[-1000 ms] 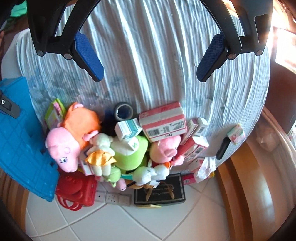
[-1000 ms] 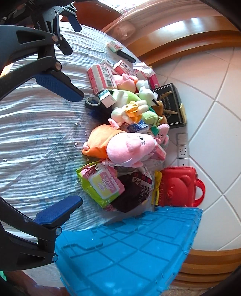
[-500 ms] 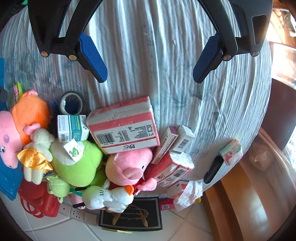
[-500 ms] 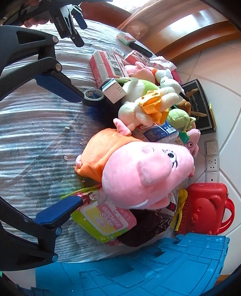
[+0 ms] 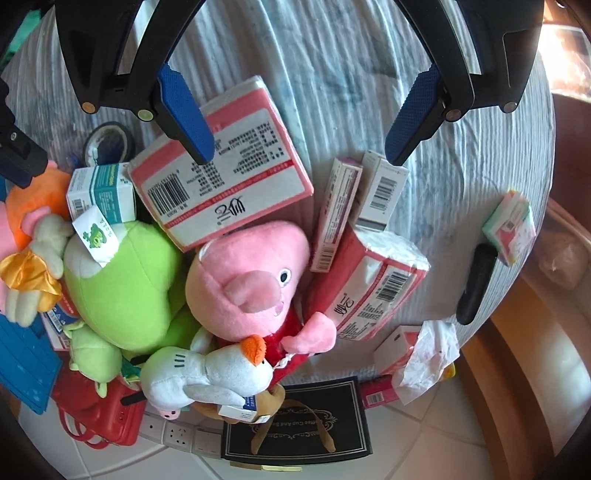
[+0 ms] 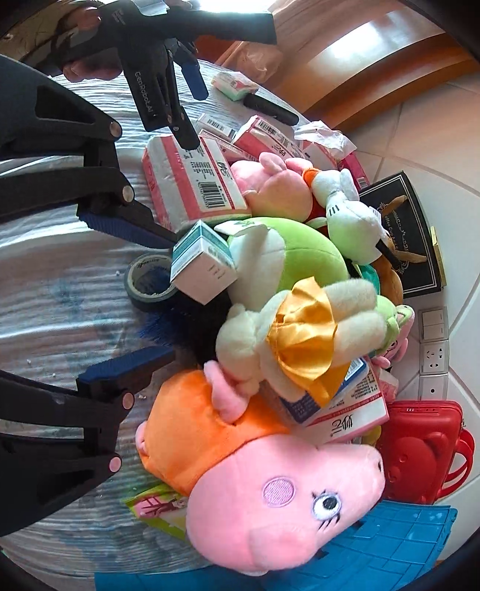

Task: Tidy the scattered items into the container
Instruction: 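Grasp the pink tissue pack with the left tool while the right tool grasps the tape roll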

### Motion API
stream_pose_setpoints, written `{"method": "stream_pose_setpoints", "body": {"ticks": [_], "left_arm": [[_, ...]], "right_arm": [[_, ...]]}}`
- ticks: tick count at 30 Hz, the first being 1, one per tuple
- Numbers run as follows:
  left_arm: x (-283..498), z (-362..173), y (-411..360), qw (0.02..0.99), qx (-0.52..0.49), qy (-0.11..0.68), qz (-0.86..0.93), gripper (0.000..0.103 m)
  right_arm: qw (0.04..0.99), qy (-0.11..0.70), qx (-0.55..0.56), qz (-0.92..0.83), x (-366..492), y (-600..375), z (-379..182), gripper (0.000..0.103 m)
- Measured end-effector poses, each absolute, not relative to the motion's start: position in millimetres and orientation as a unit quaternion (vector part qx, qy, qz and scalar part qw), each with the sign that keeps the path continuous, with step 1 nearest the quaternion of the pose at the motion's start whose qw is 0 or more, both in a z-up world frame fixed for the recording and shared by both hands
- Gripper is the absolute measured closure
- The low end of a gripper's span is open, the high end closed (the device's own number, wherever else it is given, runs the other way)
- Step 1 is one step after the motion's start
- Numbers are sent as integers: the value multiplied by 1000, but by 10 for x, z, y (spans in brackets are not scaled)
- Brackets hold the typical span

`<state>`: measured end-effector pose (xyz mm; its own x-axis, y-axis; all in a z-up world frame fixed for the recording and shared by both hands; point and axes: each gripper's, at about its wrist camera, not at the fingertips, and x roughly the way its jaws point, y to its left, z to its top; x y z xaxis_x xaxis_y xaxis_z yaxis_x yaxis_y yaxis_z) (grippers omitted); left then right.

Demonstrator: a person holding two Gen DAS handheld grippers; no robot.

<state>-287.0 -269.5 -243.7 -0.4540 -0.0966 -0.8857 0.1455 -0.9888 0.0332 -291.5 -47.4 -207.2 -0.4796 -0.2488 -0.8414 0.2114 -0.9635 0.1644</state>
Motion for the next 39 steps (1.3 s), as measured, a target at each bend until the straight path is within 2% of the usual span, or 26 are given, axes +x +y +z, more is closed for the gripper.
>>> {"method": "stream_pose_setpoints", "body": {"ticks": [13,16,23,27,32,37,38,39], "left_arm": [[-3488,-2751,-2926,95,527,19,-845,8],[-3408,-2763,-2832,82,528,11,-845,13],[-2794,-2744,-2515,48,555,5,-831,13],[-2476,-2563,-2448,35,543,7,-839,13],[-2340,-2331,-2153,-24,524,9,-851,5],[-2353,-2488,-1711,-86,555,-28,-827,5],[-2376,-2576,-1627,-90,566,-41,-818,5],[-2410,-2689,-1568,-81,580,-58,-808,5]], "right_arm": [[116,-21,508,-853,-3174,-542,-2216,49],[116,-18,514,-850,-3179,-491,-2275,49],[117,-12,524,-843,-3046,-334,-2332,49],[120,-8,526,-842,-2900,-187,-2325,49],[123,-9,532,-838,-2731,-59,-2326,49],[121,-13,537,-835,-2595,0,-2348,48],[117,-13,538,-834,-2578,17,-2362,47],[111,-13,541,-834,-2567,37,-2379,41]]}}
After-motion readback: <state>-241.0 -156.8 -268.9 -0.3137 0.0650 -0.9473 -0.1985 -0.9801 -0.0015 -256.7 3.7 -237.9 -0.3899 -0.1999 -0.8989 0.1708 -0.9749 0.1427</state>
